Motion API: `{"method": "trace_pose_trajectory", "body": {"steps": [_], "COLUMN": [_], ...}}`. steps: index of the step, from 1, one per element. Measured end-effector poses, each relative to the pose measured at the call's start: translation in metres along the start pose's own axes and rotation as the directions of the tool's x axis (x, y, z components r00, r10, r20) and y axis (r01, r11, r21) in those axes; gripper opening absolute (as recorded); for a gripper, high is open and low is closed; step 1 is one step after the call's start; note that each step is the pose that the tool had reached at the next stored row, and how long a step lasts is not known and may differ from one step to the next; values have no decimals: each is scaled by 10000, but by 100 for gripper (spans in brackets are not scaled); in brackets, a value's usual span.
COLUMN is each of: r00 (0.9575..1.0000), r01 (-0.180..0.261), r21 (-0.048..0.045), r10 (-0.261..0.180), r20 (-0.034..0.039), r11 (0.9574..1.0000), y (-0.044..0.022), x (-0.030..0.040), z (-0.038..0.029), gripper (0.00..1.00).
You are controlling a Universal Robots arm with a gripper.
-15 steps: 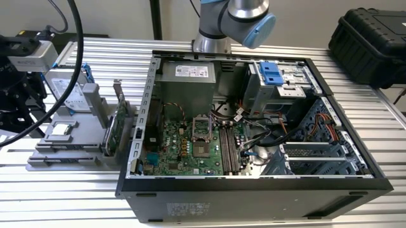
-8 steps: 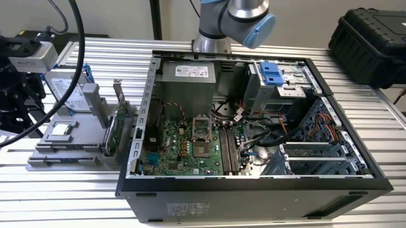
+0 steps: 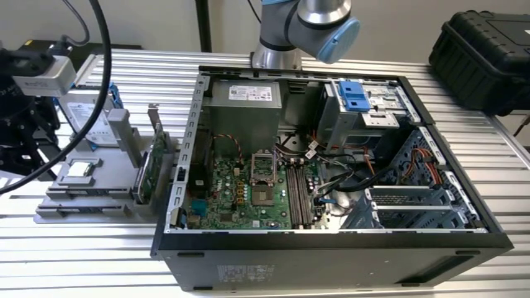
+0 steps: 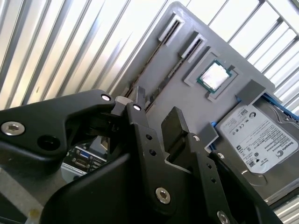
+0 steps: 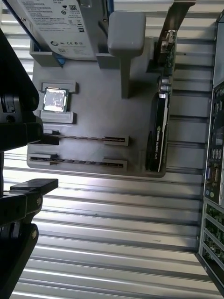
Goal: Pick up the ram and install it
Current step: 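Pick up the ram and move it above insertion slot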
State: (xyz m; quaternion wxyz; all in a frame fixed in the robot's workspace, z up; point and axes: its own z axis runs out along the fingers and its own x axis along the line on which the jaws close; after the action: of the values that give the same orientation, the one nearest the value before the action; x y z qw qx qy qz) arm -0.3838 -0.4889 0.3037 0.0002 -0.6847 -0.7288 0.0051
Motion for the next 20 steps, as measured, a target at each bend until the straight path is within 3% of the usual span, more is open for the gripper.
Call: {"method": "trace_pose_trajectory", "body": {"steps": [20], "r00": [10000], "r01": [-3], "r21": [-24], "r10": [3], "r20": [2], "r11": [10000], "y": [-1], "x": [2], "z": [110], "gripper": [100]}}
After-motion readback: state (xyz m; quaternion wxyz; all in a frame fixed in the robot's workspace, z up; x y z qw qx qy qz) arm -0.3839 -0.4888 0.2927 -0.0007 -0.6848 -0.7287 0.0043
